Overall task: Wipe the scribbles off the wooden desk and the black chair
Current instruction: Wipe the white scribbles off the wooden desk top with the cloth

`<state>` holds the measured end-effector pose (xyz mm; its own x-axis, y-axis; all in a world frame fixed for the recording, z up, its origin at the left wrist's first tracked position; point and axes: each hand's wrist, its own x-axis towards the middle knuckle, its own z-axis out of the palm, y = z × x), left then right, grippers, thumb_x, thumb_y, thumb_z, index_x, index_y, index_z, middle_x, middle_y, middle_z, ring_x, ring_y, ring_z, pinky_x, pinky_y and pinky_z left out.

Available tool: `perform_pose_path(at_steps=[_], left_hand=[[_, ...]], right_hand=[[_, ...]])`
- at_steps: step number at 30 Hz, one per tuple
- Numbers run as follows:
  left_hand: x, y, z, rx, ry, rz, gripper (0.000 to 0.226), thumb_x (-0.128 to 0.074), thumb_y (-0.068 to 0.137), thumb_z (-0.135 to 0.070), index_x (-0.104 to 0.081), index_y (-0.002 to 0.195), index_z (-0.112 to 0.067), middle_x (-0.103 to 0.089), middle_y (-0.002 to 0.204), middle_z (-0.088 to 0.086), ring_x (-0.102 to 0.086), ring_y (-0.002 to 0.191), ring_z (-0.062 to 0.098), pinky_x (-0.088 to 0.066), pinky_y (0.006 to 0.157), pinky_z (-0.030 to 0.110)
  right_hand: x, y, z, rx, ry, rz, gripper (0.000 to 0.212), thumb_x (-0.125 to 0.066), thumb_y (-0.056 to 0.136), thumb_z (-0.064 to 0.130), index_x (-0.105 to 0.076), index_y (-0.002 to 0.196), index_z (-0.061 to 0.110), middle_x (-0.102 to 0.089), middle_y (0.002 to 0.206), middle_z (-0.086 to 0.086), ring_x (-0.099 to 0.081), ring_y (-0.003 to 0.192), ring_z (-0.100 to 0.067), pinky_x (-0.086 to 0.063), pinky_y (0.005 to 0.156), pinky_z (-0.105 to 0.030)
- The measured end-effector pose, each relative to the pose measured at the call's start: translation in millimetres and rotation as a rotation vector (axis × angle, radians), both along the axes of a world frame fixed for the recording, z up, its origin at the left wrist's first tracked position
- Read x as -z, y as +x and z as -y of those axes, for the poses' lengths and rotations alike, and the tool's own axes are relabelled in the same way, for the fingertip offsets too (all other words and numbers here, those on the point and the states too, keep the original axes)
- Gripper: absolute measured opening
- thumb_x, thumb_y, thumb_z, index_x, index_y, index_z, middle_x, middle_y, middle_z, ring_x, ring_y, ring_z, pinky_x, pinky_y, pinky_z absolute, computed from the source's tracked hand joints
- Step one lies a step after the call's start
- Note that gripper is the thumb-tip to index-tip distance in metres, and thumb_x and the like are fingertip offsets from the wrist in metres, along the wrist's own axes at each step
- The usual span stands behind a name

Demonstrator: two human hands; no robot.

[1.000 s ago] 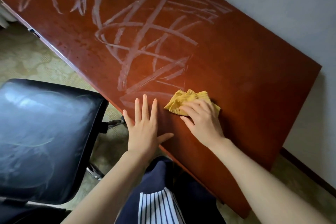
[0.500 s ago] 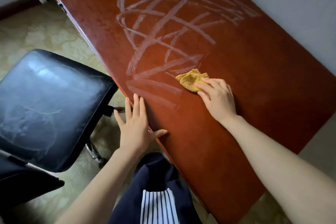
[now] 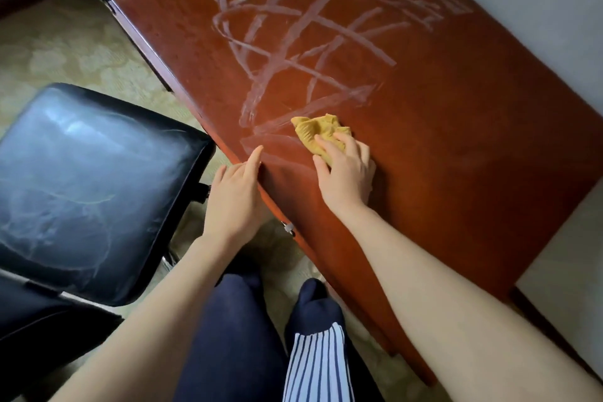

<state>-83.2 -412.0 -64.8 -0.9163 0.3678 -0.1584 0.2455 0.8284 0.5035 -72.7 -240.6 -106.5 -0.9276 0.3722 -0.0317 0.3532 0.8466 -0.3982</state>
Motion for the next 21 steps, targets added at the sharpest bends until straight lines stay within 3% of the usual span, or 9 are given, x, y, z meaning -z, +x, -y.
perform_pose_path(at_steps=[3,6,8,11,18,21], left_hand=[[1.8,-18.8,12.4,0.113,-0.008,-0.02,0.089,-0.012,0.062,-0.037,-0.041,0.139,-0.002,-0.062,0.11,0.023,-0.055,0.104,0.039,-0.04,0.09,0.042],[14.3,-43.4,26.8,0.214,-0.076,-0.074,0.056,-0.04,0.088,-0.015,-0.036,0.142,-0.003,-0.054,0.131,0.017,-0.048,0.121,0.035,-0.031,0.103,0.043],[18.4,-60.3,35.0,0.265,-0.173,-0.079,0.064,-0.049,0.094,-0.024,-0.019,0.149,-0.006,-0.029,0.152,0.013,-0.024,0.141,0.029,-0.015,0.114,0.045],[21.6,-83.7,46.2,0.273,-0.306,-0.031,0.084,-0.047,0.094,-0.045,0.001,0.15,-0.005,0.001,0.158,0.014,0.004,0.146,0.027,-0.002,0.115,0.05],[27.5,-111.9,56.3,0.271,-0.471,0.02,0.111,-0.042,0.08,-0.074,0.005,0.148,0.0,0.008,0.157,0.018,0.011,0.145,0.029,0.001,0.112,0.059],[28.3,-114.6,55.4,0.266,-0.485,0.035,0.113,-0.037,0.078,-0.077,0.004,0.148,0.001,0.008,0.157,0.019,0.009,0.145,0.031,0.001,0.113,0.056]], right_hand=[[4.3,19.8,30.7,0.038,-0.015,-0.051,0.03,-0.063,0.088,0.023,-0.067,0.115,0.034,-0.057,0.128,0.004,-0.044,0.117,-0.023,-0.038,0.091,-0.042],[10.3,40.6,57.9,0.12,-0.032,-0.134,0.028,-0.069,0.082,0.018,-0.071,0.108,0.03,-0.063,0.116,0.003,-0.047,0.107,-0.023,-0.042,0.086,-0.041],[15.2,56.5,72.9,0.163,-0.031,-0.186,0.026,-0.068,0.082,0.019,-0.072,0.107,0.028,-0.065,0.112,0.002,-0.046,0.104,-0.019,-0.043,0.086,-0.039],[18.3,83.1,91.7,0.23,-0.004,-0.237,0.027,-0.058,0.085,0.027,-0.072,0.108,0.026,-0.066,0.111,0.003,-0.049,0.102,-0.018,-0.043,0.086,-0.037],[15.2,88.7,87.7,0.393,0.035,-0.278,0.024,-0.06,0.085,0.02,-0.073,0.105,0.019,-0.068,0.11,0.001,-0.05,0.096,-0.017,-0.037,0.086,-0.026],[8.4,57.8,64.2,0.51,0.009,-0.245,0.026,-0.07,0.081,0.004,-0.073,0.104,0.016,-0.068,0.112,-0.002,-0.053,0.097,-0.023,-0.041,0.086,-0.035]])
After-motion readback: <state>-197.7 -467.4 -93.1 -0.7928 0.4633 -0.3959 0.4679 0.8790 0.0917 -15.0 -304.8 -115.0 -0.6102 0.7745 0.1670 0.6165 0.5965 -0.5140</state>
